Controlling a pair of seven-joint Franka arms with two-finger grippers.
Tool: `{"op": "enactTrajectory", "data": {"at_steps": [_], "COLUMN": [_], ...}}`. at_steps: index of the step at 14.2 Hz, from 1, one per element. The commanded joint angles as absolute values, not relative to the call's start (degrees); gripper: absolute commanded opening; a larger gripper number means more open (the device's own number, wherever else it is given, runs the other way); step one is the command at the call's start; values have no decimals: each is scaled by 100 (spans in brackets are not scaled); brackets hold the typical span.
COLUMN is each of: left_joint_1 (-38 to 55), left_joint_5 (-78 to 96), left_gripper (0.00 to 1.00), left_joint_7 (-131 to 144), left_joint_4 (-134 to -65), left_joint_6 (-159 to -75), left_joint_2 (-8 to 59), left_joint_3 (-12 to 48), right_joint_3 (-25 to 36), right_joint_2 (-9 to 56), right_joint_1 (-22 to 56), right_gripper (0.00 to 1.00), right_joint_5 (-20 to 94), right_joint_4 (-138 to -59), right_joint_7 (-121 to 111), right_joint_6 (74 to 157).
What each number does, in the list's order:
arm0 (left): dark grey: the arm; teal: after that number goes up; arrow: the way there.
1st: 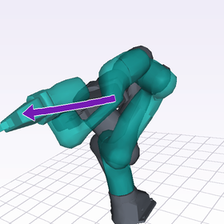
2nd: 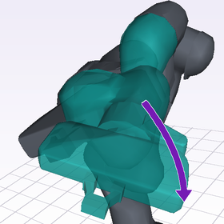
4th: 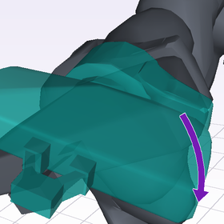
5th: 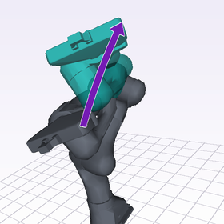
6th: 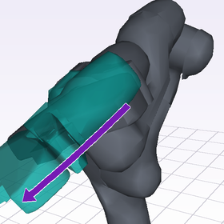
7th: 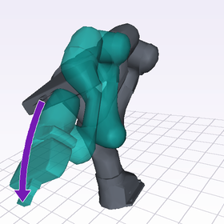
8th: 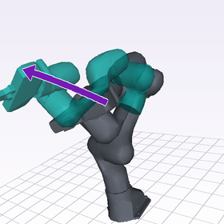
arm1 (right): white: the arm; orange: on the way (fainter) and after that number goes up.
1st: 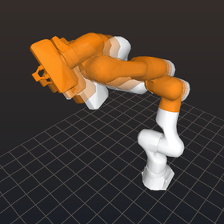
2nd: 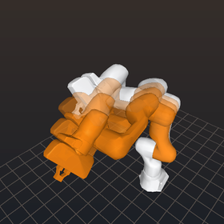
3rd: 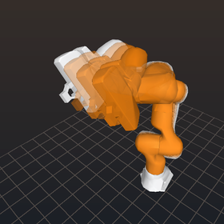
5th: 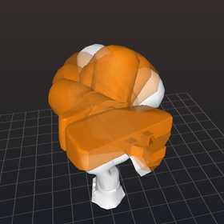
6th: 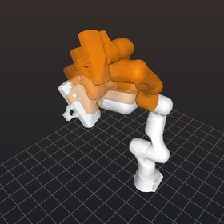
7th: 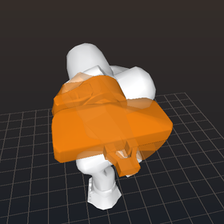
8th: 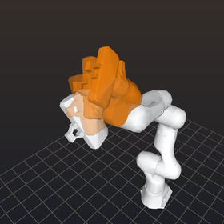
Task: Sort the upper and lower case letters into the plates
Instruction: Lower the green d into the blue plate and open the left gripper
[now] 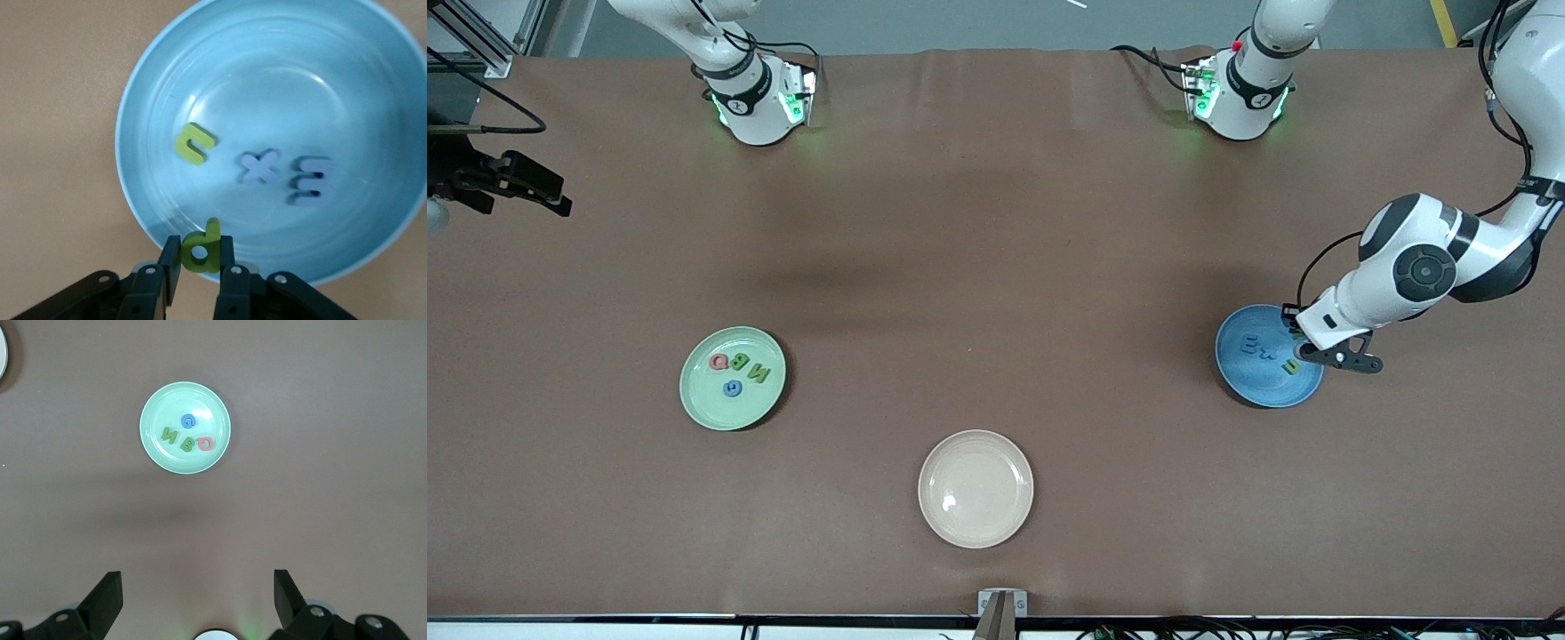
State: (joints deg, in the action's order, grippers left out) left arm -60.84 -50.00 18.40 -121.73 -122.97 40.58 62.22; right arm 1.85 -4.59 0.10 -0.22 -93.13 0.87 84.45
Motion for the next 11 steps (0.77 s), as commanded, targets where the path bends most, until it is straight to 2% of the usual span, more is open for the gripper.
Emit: {"op": "enactTrajectory", "data": {"at_steps": [1,4,9,10,11], "left_joint_1": [-5784,-5555,-5502,-5467,-5432], "left_joint_5": [-5107,-5106,-5106,-5106,-5106], "left_gripper": [2,3,5,7,18], "left_joint_7": [1854,1863,1916,1925,1925], "left_joint_4": [-12120,-12111,-12111,-12111,-12103], "left_joint_6": [-12515,-12647,-12665,-12665,-12656], "left_joint_2": [4087,4096,4166,4166,4166], "left_joint_3": [5890,5652,5643,5643,5643], "right_joint_3": [211,211,202,202,202], "right_joint_2": [-589,-589,-589,-589,-598], "right_joint_1": [70,62,62,70,79], "right_gripper": [100,100,100,100,100], "right_joint_5": [-9,-9,0,17,35], "right_joint_4": [-9475,-9466,-9475,-9466,-9466], "right_joint_7": [132,132,132,123,97], "right_joint_6": [8517,8517,8578,8596,8657]}}
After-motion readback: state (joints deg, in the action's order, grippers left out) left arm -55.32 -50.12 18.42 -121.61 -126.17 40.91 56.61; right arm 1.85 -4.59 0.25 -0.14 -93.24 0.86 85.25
